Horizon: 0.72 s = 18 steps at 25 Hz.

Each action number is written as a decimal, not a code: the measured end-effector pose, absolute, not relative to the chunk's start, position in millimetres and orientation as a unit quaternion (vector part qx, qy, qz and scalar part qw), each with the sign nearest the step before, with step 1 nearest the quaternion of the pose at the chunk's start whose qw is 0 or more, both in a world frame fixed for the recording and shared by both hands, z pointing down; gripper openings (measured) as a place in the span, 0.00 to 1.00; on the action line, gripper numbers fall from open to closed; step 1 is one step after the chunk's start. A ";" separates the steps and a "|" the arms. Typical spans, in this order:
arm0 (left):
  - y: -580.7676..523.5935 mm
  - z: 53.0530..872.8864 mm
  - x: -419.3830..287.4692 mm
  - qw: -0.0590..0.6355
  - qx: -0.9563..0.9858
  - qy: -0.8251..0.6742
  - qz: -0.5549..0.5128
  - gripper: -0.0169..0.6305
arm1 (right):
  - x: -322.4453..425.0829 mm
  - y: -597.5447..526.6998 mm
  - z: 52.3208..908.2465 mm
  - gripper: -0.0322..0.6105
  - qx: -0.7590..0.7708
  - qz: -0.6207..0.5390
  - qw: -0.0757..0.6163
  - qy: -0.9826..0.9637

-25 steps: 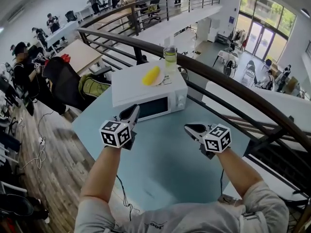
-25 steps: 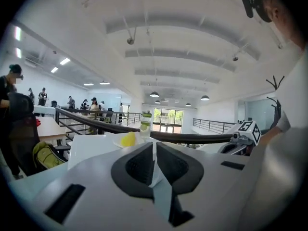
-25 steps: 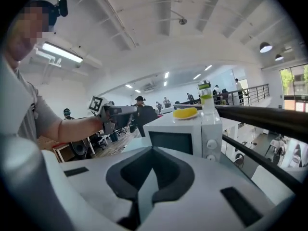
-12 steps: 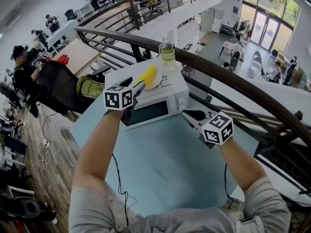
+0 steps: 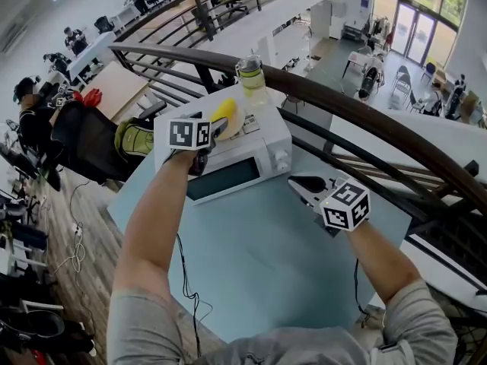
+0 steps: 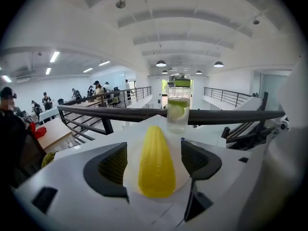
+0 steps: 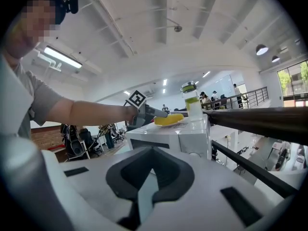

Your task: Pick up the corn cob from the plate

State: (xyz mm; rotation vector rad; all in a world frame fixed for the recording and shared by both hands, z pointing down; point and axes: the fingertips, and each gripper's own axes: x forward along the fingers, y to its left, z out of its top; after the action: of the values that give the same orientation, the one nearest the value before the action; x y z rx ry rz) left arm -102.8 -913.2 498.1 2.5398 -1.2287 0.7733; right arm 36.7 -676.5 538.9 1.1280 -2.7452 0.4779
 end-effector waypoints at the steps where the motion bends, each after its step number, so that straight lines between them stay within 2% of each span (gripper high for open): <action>1: -914.9 502.1 -102.1 0.108 0.860 -0.419 0.270 0.56 | 37.4 -675.7 540.0 0.06 0.374 0.159 0.068 -0.911; 9: -921.1 532.8 -97.7 0.125 0.839 -0.420 0.323 0.56 | 38.8 -672.8 541.4 0.06 0.372 0.158 0.065 -0.912; 15: -923.9 540.0 -98.0 0.131 0.831 -0.440 0.312 0.55 | 40.2 -671.5 544.4 0.06 0.373 0.160 0.069 -0.911; 18: -922.8 539.4 -98.4 0.115 0.834 -0.436 0.318 0.44 | 39.0 -671.0 548.1 0.06 0.373 0.161 0.074 -0.911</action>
State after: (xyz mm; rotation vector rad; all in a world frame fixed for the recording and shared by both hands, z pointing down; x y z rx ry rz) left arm -98.4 -922.8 539.4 2.4446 -1.2761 0.9308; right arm 39.0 -671.0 548.1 1.1201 -2.7342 0.4841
